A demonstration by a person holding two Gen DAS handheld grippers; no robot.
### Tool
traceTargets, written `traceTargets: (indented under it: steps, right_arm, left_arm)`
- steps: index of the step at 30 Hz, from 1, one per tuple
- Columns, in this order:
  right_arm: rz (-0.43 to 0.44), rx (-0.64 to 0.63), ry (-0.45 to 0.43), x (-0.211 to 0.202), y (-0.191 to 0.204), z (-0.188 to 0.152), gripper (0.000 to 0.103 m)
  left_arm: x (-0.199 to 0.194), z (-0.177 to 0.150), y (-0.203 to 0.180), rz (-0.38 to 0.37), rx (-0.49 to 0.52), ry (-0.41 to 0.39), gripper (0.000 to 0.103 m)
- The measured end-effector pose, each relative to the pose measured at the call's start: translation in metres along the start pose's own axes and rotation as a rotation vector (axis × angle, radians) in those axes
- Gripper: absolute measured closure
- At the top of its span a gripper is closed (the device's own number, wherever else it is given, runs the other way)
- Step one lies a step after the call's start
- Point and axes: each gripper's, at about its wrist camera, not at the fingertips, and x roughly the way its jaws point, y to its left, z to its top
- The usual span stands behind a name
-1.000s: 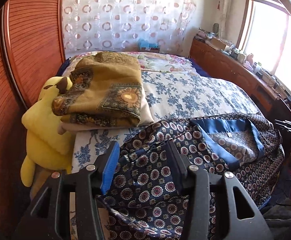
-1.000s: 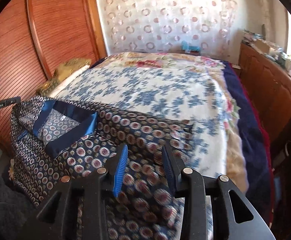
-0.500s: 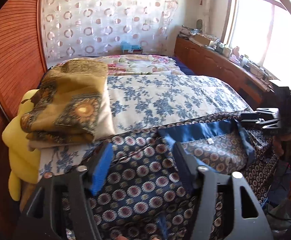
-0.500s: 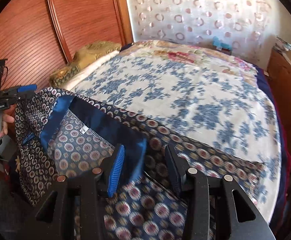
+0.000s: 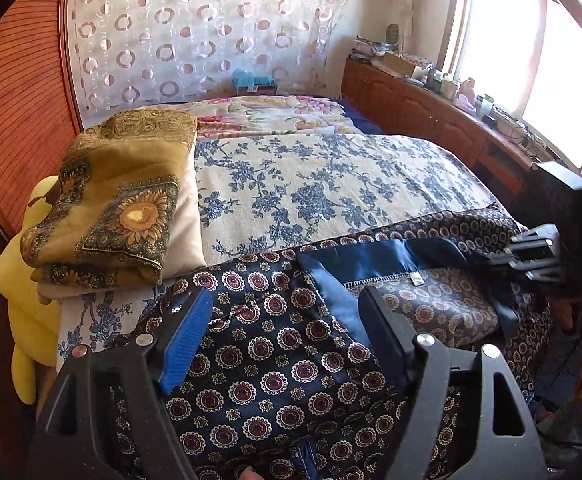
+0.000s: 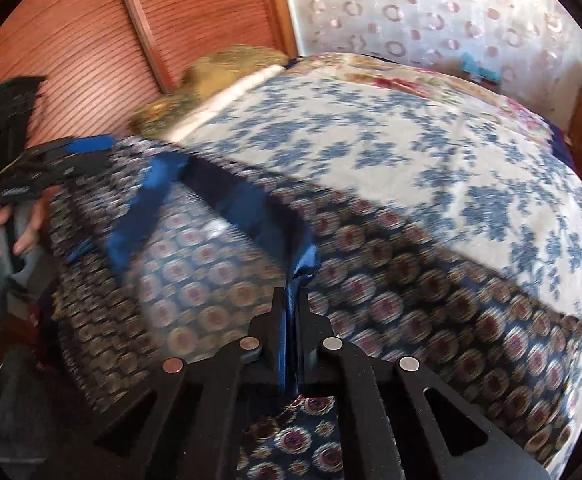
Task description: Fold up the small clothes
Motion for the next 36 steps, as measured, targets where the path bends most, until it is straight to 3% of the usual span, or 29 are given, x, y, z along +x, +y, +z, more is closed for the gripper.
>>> traceTargets:
  steps: [8,14,19,21,24,28,33,36]
  right_arm:
    - [0.067,-0.05,0.052,-0.017,0.026,-0.044,0.101]
    - [-0.032,-0.058,0.009,-0.033,0.024,-0.05,0.097]
    - [-0.088,-0.056,-0.054,-0.055,0.015,-0.047,0.065]
    - [-0.123,-0.056,-0.073,-0.063,0.014,-0.047,0.06]
    - [-0.163,-0.045,-0.095,-0.071,0.01,-0.049,0.058]
    - [-0.244,-0.017,-0.112,-0.083,-0.007,-0.048,0.055]
    - [-0.31,0.032,-0.135,-0.097,-0.034,-0.048,0.05]
    - [-0.361,0.065,-0.132,-0.098,-0.052,-0.05,0.05]
  left_arm:
    - [-0.025,0.009,0.008,0.03,-0.005,-0.054,0.026]
    - [-0.03,0.013,0.03,0.068,-0.041,-0.059,0.026]
    - [-0.031,0.011,0.048,0.089,-0.076,-0.052,0.026]
    - [-0.03,0.01,0.054,0.089,-0.083,-0.046,0.026]
    - [-0.028,0.011,0.063,0.078,-0.087,-0.039,0.027]
    - [-0.024,0.018,0.077,0.063,-0.101,-0.025,0.035]
    - [-0.005,0.023,0.094,0.06,-0.117,0.05,0.045]
    - [0.004,0.017,0.096,0.065,-0.117,0.087,0.045]
